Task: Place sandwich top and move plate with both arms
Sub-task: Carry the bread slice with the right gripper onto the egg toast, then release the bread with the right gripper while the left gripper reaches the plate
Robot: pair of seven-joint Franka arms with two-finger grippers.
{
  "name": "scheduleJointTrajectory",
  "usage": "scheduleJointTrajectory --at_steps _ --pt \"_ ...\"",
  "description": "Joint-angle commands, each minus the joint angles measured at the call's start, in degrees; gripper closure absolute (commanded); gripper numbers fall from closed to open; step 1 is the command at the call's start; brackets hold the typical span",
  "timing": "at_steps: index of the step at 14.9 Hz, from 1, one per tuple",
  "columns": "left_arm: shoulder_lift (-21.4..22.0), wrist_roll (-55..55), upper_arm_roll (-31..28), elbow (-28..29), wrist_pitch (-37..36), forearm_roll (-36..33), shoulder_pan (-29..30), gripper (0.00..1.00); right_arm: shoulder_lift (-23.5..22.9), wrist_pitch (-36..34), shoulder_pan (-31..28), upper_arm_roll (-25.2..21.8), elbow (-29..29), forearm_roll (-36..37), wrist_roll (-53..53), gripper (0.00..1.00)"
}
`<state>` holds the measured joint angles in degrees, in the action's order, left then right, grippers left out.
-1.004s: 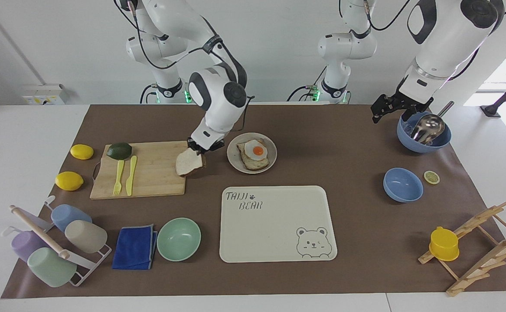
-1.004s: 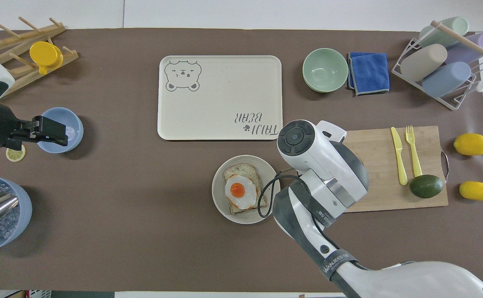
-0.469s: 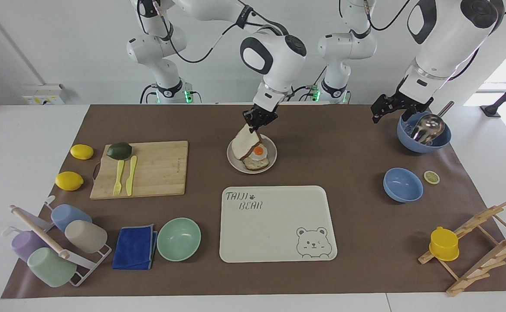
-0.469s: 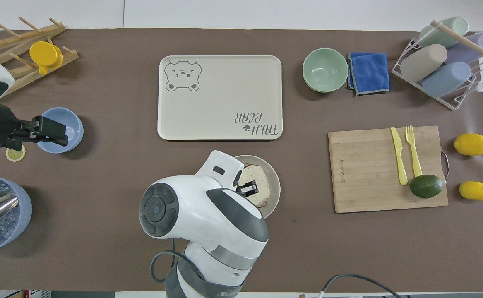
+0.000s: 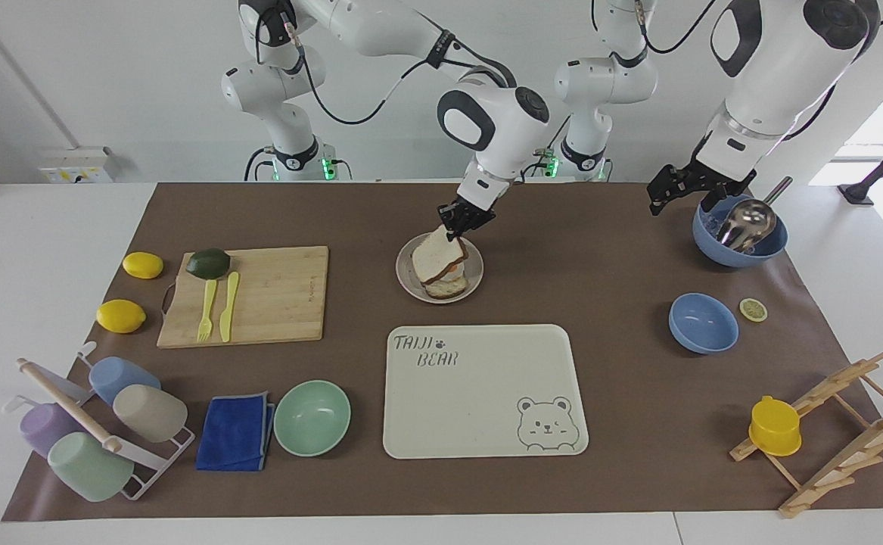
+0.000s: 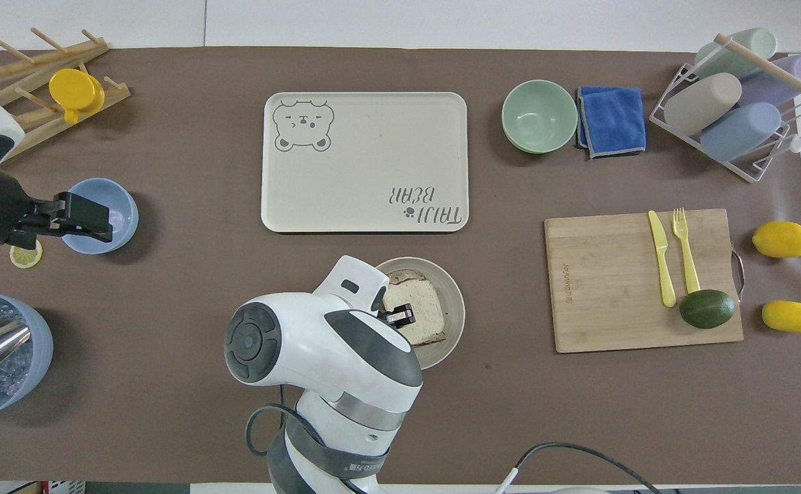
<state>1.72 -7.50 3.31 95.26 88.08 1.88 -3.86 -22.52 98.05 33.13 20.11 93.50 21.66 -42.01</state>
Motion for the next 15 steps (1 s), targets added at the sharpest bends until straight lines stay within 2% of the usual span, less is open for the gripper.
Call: scheduleJointTrajectory --at_steps 1,6,9,11,13,15 --pt "0.74 0.47 0.30 0.19 -0.37 0.67 0.70 0.00 -0.95 1.44 1.23 0.28 1.77 2.86 -5.34 1.00" --pt "0.74 0.47 0.30 0.27 -0.45 0.67 0.70 0.00 -0.77 7.31 0.71 0.28 4.57 -0.56 -6.33 1.00" --pt "0.74 0.38 0.30 0.27 -0.37 0.67 0.70 0.00 -0.77 9.87 -1.57 0.28 5.55 -1.54 -6.42 1.00" --pt "0.74 0.47 0.30 0.27 -0.37 0.67 0.70 0.00 -0.86 12.94 -3.33 0.28 6.51 -3.63 -6.42 0.93" --pt "0.74 0.47 0.30 0.27 -0.37 0.67 0.70 0.00 -0.95 14.19 -3.43 0.28 6.17 -5.66 -6.68 0.76" --pt "0.65 0.20 0.30 0.27 -0.10 0.67 0.70 0.00 -0.95 13.49 -3.17 0.28 5.47 -7.68 -7.03 0.67"
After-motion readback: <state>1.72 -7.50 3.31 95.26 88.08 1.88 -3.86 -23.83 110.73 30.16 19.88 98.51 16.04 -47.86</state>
